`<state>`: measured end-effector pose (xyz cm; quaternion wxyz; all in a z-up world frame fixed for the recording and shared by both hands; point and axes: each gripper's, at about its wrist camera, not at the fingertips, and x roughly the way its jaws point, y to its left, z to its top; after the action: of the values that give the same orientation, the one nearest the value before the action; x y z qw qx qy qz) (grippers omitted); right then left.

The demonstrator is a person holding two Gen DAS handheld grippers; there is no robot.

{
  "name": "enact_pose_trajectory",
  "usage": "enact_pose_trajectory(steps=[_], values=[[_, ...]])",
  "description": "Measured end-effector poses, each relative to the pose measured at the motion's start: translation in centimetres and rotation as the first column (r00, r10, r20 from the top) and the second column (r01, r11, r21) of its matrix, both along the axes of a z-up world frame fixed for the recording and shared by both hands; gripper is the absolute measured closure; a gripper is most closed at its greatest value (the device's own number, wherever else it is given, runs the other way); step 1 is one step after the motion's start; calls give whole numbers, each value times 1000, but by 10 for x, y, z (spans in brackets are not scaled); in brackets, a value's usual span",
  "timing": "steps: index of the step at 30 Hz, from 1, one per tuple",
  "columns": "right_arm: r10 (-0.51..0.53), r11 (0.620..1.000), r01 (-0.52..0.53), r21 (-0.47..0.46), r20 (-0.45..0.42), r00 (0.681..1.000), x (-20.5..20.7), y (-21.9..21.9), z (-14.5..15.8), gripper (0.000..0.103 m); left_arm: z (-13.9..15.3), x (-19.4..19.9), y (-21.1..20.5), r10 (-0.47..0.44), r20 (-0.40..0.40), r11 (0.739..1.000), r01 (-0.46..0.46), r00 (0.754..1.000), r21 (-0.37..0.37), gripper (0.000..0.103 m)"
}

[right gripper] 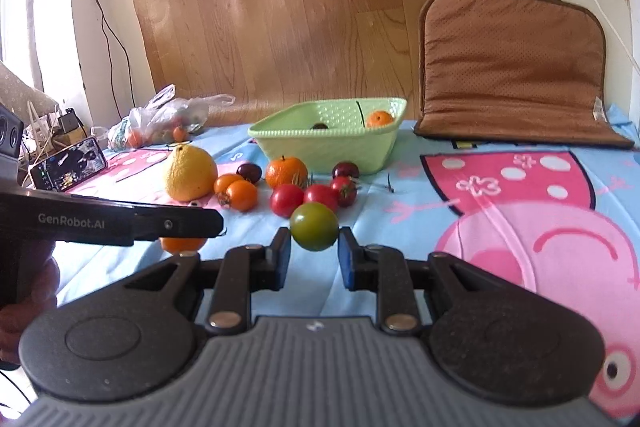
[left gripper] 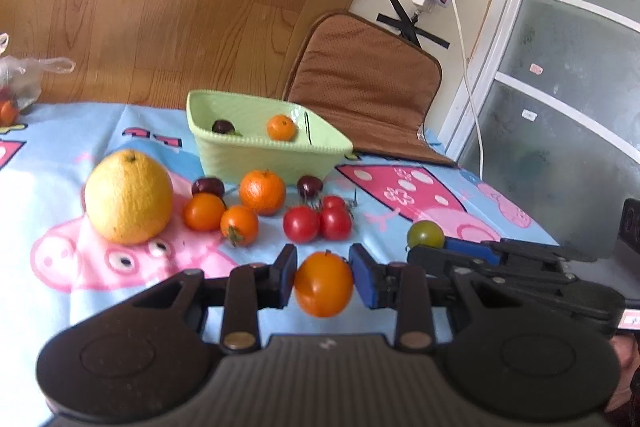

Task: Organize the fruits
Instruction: 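Drop the orange cherry tomato into the green basket with the left tool, then move the left tool to the yellow pomelo and close around it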

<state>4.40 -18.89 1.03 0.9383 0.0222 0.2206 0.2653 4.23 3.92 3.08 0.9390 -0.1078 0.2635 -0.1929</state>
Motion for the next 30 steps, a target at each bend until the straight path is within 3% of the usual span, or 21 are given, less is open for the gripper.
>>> enact_pose_trajectory(steps=[7, 11, 19, 20, 22, 26, 30], values=[[3, 1000, -5, 21, 94, 996, 55, 14, 30, 75, 34, 65, 10, 41, 42, 999, -41, 998, 1, 73], [10, 1000, -10, -2, 121, 993, 91, 31, 31, 75, 32, 113, 12, 55, -5, 998, -55, 998, -2, 73], [11, 998, -5, -69, 83, 996, 146, 53, 8, 74, 9, 181, 12, 106, -126, 994, -103, 986, 26, 73], [6, 998, -2, -57, 78, 997, 149, 52, 6, 73, 7, 184, 11, 116, -130, 993, -113, 985, 31, 72], [-1, 999, 4, -37, 74, 997, 150, 49, 2, 57, 5, 186, 9, 118, -129, 993, -114, 985, 34, 68], [-15, 1000, 15, -1, 106, 994, 143, 39, 5, 56, 15, 178, 13, 133, -108, 991, -131, 985, 21, 64], [-21, 998, 13, 64, 130, 991, 135, 28, 13, 57, 37, 139, 38, 180, -24, 983, -181, 983, -33, 64]])
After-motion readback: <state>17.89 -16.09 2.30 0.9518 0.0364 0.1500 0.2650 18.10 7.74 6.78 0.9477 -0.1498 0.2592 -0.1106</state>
